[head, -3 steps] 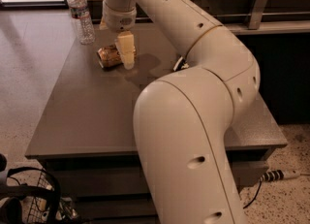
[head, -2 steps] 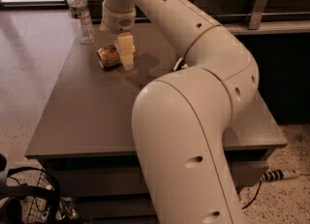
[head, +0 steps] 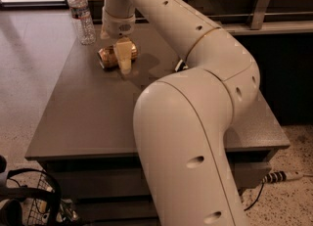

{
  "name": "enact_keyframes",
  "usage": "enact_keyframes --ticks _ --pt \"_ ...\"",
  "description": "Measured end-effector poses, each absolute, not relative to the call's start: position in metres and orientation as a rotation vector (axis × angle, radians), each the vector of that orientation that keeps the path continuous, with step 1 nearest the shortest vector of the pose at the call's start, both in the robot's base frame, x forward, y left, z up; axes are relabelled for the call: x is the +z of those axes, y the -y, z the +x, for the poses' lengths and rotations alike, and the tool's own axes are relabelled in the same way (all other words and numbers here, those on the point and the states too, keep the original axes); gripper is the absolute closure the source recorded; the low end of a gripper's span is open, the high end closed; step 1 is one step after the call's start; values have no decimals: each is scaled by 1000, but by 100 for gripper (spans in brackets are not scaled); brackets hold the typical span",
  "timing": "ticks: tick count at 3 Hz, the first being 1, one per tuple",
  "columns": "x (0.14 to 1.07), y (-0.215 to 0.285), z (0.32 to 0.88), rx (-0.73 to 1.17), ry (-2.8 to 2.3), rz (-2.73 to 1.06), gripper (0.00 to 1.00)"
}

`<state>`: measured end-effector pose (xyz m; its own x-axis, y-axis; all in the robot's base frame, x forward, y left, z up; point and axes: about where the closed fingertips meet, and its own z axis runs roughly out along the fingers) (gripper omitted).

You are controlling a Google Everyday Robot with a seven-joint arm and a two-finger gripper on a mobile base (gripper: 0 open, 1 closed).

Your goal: Place orange can upright

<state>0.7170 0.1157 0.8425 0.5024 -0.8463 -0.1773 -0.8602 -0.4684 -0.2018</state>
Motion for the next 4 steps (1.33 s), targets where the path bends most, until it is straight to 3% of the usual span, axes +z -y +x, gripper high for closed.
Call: enact_keyframes --ticks 1,4 --pt "840 -119 720 72 -1440 -2476 26" --pt "831 -127 726 69 -1430 -2464 96"
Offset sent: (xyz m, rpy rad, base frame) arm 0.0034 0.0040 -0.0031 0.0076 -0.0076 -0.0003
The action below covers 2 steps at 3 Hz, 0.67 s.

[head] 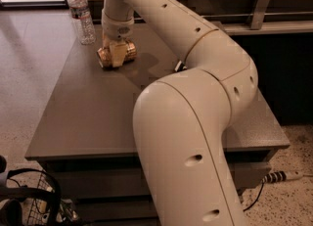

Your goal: Place orange can upright

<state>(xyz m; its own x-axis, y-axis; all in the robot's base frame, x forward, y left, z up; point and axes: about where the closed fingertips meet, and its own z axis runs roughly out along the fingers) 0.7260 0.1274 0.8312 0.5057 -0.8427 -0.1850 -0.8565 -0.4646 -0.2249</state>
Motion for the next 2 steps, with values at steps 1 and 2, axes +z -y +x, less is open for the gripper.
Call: enact_keyframes --ticks 1,2 --pt "831 -128 728 69 -1423 -2461 100" --pt "842 -123 726 82 -1408 -2447 100"
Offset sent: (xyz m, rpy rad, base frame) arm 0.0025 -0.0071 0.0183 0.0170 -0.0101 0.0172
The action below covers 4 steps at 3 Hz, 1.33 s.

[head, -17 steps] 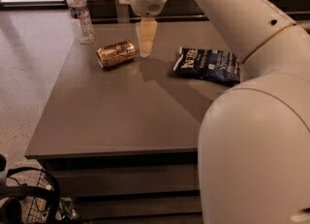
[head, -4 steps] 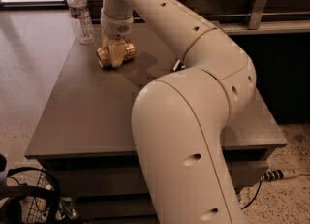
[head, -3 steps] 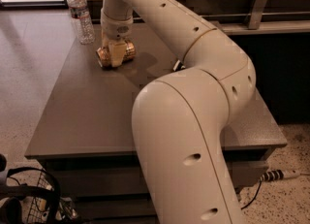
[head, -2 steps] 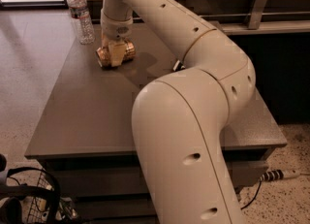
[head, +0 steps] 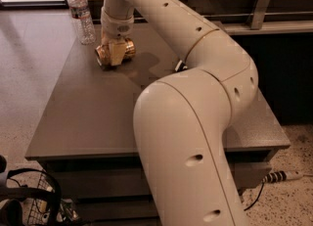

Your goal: Place orange can upright

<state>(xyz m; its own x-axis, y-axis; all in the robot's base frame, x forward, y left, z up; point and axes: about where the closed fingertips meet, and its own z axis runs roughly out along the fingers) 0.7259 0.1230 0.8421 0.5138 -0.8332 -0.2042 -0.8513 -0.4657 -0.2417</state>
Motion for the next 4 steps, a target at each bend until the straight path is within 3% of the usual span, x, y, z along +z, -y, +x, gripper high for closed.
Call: enact_keyframes --ticks 4 --pt "928 -58 680 335 -1238 -2142 100"
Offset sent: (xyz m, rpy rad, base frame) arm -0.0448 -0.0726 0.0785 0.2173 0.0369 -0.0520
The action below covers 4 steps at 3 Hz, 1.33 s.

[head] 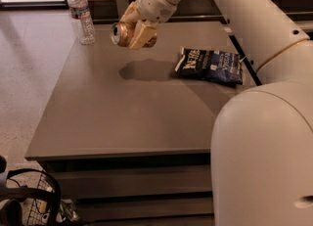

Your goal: Place orange can upright

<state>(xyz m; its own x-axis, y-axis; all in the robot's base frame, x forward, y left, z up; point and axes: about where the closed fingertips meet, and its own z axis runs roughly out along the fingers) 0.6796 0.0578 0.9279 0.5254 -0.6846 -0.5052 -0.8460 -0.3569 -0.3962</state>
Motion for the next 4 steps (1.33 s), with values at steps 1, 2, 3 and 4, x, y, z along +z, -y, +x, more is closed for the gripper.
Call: enact_keyframes --ticks 1,2,3,4 --pt "939 -45 667 402 -1220 -2091 100" --pt "943 -42 657 472 -1187 -2040 100" --pt "942 -52 648 605 -1134 -1868 100" --pt "943 -65 644 652 -1111 -1747 100"
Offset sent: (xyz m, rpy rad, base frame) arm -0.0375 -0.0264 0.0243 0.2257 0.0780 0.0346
